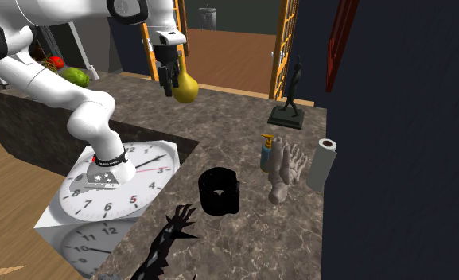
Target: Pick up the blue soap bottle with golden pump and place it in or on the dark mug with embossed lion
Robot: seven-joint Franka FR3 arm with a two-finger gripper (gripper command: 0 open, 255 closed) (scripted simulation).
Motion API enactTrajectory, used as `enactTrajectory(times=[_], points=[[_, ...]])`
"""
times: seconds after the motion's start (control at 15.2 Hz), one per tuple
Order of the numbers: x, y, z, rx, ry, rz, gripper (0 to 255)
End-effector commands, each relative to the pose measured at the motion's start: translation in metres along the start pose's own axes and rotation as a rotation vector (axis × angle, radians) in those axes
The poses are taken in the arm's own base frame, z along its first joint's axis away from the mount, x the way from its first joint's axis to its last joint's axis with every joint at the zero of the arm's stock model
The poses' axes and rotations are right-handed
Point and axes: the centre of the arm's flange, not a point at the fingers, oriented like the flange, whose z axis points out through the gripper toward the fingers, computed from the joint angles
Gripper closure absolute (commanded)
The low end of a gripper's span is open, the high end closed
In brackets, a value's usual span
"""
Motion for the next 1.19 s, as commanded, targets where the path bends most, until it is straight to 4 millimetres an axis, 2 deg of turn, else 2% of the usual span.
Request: enactTrajectory(times=[0.0,1.12], points=[[0.000,0.000,0.000,0.000,0.000,0.000,0],[0.201,0.018,0.091,0.025,0.026,-0.032,0]])
